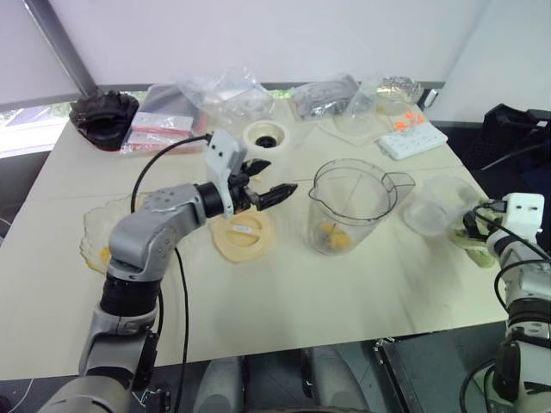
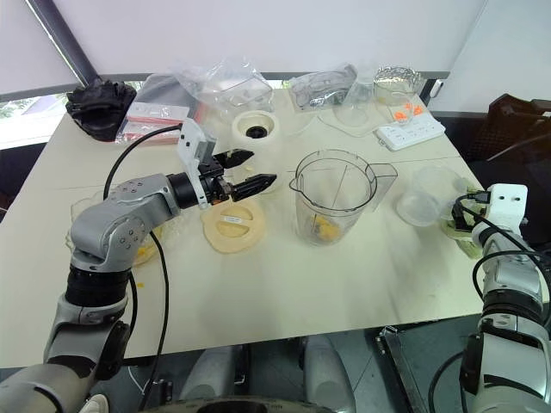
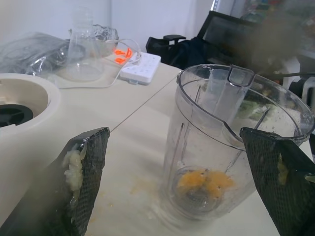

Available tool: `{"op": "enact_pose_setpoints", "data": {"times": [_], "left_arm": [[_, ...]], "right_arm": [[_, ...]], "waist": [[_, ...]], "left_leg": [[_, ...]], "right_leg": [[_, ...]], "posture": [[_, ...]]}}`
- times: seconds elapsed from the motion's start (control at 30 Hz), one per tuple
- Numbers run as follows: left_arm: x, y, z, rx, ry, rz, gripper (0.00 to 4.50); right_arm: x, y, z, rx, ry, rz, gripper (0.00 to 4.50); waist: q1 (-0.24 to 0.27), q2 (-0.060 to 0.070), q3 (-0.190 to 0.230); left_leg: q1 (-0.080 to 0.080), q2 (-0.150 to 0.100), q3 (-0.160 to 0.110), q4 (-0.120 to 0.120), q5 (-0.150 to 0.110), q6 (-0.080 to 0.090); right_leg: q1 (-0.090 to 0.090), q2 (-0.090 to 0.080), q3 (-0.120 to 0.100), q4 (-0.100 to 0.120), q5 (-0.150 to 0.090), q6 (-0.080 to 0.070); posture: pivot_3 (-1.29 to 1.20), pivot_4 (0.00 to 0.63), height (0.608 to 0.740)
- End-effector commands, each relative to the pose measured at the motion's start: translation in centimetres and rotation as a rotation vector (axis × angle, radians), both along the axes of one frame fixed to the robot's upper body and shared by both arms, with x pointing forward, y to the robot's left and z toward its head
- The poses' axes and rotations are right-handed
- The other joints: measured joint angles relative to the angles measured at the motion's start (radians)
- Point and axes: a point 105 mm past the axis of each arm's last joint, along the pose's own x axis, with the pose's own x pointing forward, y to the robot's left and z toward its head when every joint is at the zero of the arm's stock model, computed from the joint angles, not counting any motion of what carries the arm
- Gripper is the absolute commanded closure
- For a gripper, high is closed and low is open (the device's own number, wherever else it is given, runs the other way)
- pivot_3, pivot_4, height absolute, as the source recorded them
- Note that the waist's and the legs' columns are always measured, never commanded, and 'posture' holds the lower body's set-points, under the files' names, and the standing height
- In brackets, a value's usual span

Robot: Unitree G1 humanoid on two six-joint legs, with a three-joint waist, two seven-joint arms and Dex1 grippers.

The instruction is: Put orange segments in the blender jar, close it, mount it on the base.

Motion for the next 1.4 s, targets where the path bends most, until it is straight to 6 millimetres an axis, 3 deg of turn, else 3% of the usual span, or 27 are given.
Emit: {"op": "enact_pose_setpoints", "data": {"times": [0.03, 0.1, 0.13, 0.17, 0.23, 0.27, 0.63, 0.9, 1.17, 1.4], "left_arm": [[-0.2, 0.0, 1.4, 0.005, -0.071, 0.002, 0.0], [-0.2, 0.0, 1.4, 0.007, -0.072, 0.004, 0.0], [-0.2, 0.0, 1.4, 0.007, -0.073, 0.005, 0.0], [-0.2, 0.0, 1.4, 0.008, -0.074, 0.006, 0.0], [-0.2, 0.0, 1.4, 0.008, -0.074, 0.007, 0.0], [-0.2, 0.0, 1.4, 0.008, -0.074, 0.007, 0.0], [-0.3, 0.1, 1.3, 0.006, -0.07, 0.006, 0.0], [-1.0, 0.2, 1.1, -0.011, -0.053, -0.027, 0.0], [-2.3, 0.9, -0.6, 0.024, 0.019, -0.059, 0.0], [-2.2, 1.1, -1.6, 0.056, 0.036, -0.051, 0.0]], "right_arm": [[0.5, 0.0, 1.3, -0.02, -0.051, 0.003, 1.3], [0.6, 0.1, 1.3, -0.021, -0.052, 0.007, 2.34], [0.6, 0.2, 1.3, -0.021, -0.053, 0.009, 3.08], [0.6, 0.2, 1.3, -0.021, -0.055, 0.011, 3.35], [0.7, 0.3, 1.4, -0.021, -0.057, 0.013, 4.35], [0.7, 0.3, 1.4, -0.021, -0.058, 0.014, 4.44], [0.8, 0.8, 2.3, 0.058, -0.169, 0.011, 4.44], [0.8, 2.0, 6.4, 0.177, -0.419, -0.004, 4.44], [0.2, 4.4, 11.4, 0.137, -0.522, 0.088, 4.44], [-0.4, 6.5, 15.8, 0.032, -0.562, 0.189, 4.44]], "waist": [[0.0, 0.0, 0.0], [0.0, 0.0, 0.0], [0.001, 0.0, 0.0], [0.003, 0.0, 0.0], [0.002, 0.0, 0.0], [0.001, 0.0, 0.0], [0.003, -0.001, 0.0], [0.001, 0.002, 0.002], [-0.005, 0.005, 0.003], [-0.01, 0.005, 0.003]], "left_leg": [[0.0, 0.0, 0.0, 0.0, 0.0, 0.0], [0.0, 0.0, 0.0, 0.0, 0.0, 0.0], [0.0, 0.0, 0.0, 0.0, 0.0, 0.0], [0.0, 0.0, 0.0, 0.0, 0.0, 0.0], [0.0, 0.0, 0.0, 0.0, 0.0, 0.0], [0.0, 0.0, 0.0, 0.0, 0.0, 0.0], [0.005, -0.001, 0.0, -0.001, 0.0, 0.0], [0.005, -0.001, 0.0, -0.001, 0.0, 0.0], [0.005, 0.0, 0.0, -0.003, 0.0, 0.0], [0.004, 0.0, 0.0, -0.003, 0.0, 0.0]], "right_leg": [[0.0, 0.0, 0.0, 0.0, 0.0, 0.0], [0.0, 0.0, 0.0, 0.0, 0.0, 0.0], [0.0, 0.0, 0.0, 0.0, 0.0, 0.0], [0.0, 0.0, 0.0, 0.0, 0.0, 0.0], [0.0, 0.0, 0.0, 0.0, 0.0, 0.0], [0.0, 0.0, 0.0, 0.0, 0.0, 0.0], [0.006, -0.001, 0.0, -0.002, 0.0, 0.0], [0.005, -0.001, 0.001, -0.002, 0.0, 0.0], [0.004, 0.0, 0.001, -0.001, -0.001, 0.001], [0.003, -0.001, 0.001, -0.001, -0.001, 0.001]], "posture": [[0.0, 0.15, 0.74], [0.0, 0.15, 0.74], [0.0, 0.15, 0.74], [0.0, 0.15, 0.74], [0.0, 0.15, 0.74], [0.0, 0.15, 0.74], [0.0, 0.15, 0.74], [0.0, 0.15, 0.74], [0.0, 0.15, 0.74], [0.0, 0.15, 0.74]]}}
